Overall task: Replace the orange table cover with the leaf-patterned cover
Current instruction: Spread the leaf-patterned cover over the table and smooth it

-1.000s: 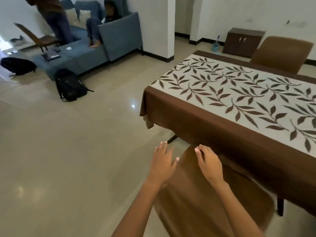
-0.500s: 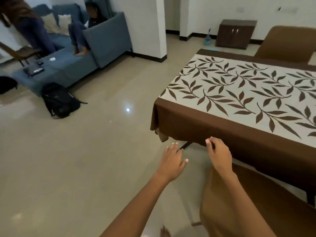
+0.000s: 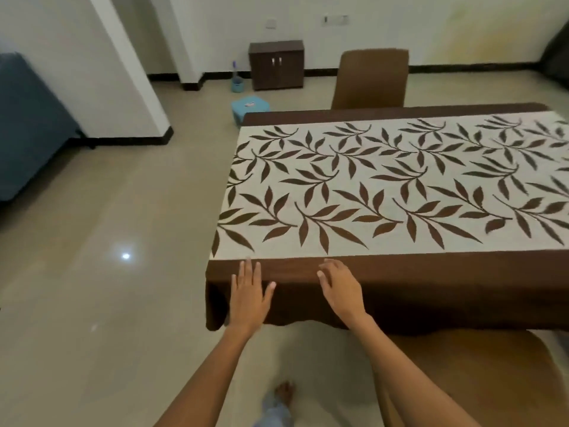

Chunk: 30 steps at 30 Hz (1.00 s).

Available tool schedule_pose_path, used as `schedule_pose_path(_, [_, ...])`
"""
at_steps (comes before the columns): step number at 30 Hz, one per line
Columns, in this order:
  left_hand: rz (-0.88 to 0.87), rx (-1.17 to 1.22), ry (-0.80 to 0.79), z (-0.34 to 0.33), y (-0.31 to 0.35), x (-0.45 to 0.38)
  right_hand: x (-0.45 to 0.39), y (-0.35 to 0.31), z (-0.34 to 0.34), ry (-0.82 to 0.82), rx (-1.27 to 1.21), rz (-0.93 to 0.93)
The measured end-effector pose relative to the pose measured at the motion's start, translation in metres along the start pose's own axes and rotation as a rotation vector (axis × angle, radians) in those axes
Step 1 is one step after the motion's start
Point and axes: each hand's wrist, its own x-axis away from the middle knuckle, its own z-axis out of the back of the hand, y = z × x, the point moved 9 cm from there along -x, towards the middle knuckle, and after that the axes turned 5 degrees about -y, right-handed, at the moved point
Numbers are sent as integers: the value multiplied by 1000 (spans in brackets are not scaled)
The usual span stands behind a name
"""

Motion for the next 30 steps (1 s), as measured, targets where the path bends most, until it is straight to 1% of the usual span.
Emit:
schedule_pose_path(1, [-22, -28, 21, 2, -10, -20, -12, -3, -5, 17, 16, -10])
schedule_pose_path(3, [-50, -79, -12, -1, -27, -57, -33, -2, -18, 31, 58, -50])
schedule_pose_path(6, [-106, -116, -122, -18, -50, -95, -51, 5, -51, -59, 230, -106])
schedule_pose_path(8, [-144, -118, -143, -28, -60, -103, -50, 10, -68, -100, 340, -104])
schedule_pose_path(10, [-159, -83, -121, -34, -65, -97, -45, 15, -75, -109, 389, -114])
schedule_pose_path(16, [-154, -11, -81, -46, -70, -61, -14, 21, -87, -139, 401, -128])
schedule_pose_path(18, [-128, 8, -84, -46, -73, -56, -11, 18, -84, -120, 383, -127])
schedule_pose_path(21, [-97, 73, -48, -34, -72, -68, -23, 12, -71, -68, 375, -137])
schedule_pose_path(23, [-123, 89, -17, -25, -67, -84, -38, 13, -65, -54, 382, -156])
schedule_pose_path(26, [-145, 52, -28, -23, -62, -110, -55, 21, -66, -80, 417, -202])
schedule_pose_path(30, [-156, 15, -40, -33, -58, -124, -64, 24, -70, -87, 438, -207])
